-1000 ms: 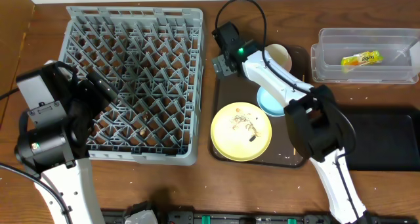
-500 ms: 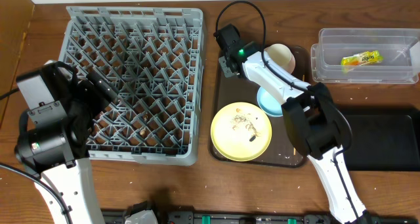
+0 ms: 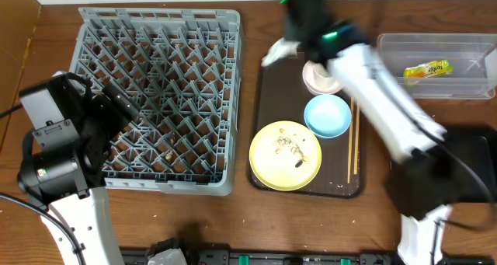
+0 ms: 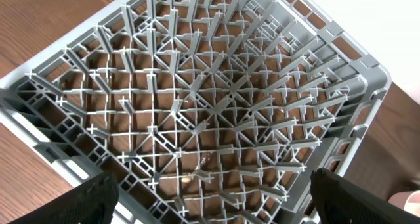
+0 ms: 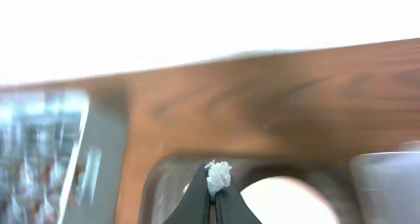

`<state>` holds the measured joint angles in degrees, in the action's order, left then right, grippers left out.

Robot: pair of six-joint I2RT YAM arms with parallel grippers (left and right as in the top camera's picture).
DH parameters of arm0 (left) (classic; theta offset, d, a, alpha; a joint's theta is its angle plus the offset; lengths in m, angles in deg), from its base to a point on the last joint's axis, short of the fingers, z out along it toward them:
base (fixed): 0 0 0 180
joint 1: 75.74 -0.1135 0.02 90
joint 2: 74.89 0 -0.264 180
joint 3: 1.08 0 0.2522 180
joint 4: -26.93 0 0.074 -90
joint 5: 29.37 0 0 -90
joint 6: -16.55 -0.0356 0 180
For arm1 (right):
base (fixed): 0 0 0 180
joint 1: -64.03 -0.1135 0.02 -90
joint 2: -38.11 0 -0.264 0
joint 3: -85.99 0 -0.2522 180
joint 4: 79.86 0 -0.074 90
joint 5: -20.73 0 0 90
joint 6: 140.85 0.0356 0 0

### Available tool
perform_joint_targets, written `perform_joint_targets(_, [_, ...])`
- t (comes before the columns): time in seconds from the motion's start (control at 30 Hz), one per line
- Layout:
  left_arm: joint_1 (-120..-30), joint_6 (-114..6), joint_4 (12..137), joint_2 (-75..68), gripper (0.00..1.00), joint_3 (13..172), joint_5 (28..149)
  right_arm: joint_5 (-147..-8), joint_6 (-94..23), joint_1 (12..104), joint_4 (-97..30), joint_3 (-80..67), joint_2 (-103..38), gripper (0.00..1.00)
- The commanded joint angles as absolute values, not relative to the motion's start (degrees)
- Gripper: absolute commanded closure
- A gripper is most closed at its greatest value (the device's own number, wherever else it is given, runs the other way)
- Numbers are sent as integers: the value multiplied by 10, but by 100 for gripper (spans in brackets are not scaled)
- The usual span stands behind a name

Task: Sort waste into correct bins and load items into the dishwasher
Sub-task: 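Carry the white wrapper to the clear bin and release it, then grasp the white cup off the pink saucer with the right gripper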

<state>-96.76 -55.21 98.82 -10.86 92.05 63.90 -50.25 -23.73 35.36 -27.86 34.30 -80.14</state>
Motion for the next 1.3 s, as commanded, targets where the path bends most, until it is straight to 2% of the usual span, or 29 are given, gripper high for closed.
perform_joint_targets(0.0, [-970,-545,989,-108,5,923,641,-423,-110,436,-218,345,-773,99])
perform_joint_targets(0.17, [-970,-545,989,-108,6,923,641,-426,9,562,-90,343,-778,99])
perform_joint_targets(0.27, [-970,-545,989,-108,6,923,641,-439,6,628,-67,343,-794,99])
perform_joint_targets(0.43, [-971,-545,989,-108,5,923,640,-457,-35,674,-67,343,-821,99])
perform_joint_targets(0.47, [-971,-545,989,-108,6,923,641,-466,-45,679,-66,343,-827,95])
perform_joint_targets(0.5, [-971,-545,989,-108,6,923,641,-478,-53,683,-67,343,-831,78])
perform_joint_targets(0.53, [-971,-545,989,-108,6,923,641,-486,-58,685,-67,343,-834,67])
perform_joint_targets(0.57, [-971,-545,989,-108,5,923,641,-496,-65,687,-72,343,-837,47])
perform_joint_targets(0.6, [-971,-545,989,-108,6,923,641,-509,-85,689,-79,343,-838,34])
perform_joint_targets(0.67, [-970,-545,989,-108,6,923,641,-546,-153,689,-98,343,-838,23])
perform_joint_targets(0.73, [-971,-545,989,-108,6,923,641,-579,-197,687,-108,343,-834,19])
perform_joint_targets(0.93, [-971,-545,989,-108,6,923,641,-680,-223,664,-116,343,-804,19])
perform_joint_targets(1.13, [-971,-545,989,-108,6,923,641,-965,-397,600,-143,343,-775,21])
perform_joint_targets(1.23, [-971,-545,989,-108,6,923,641,-959,-438,542,-143,343,-778,18])
perform_joint_targets(1.27, [-971,-545,989,-108,5,923,641,-904,-446,505,-138,343,-784,8])
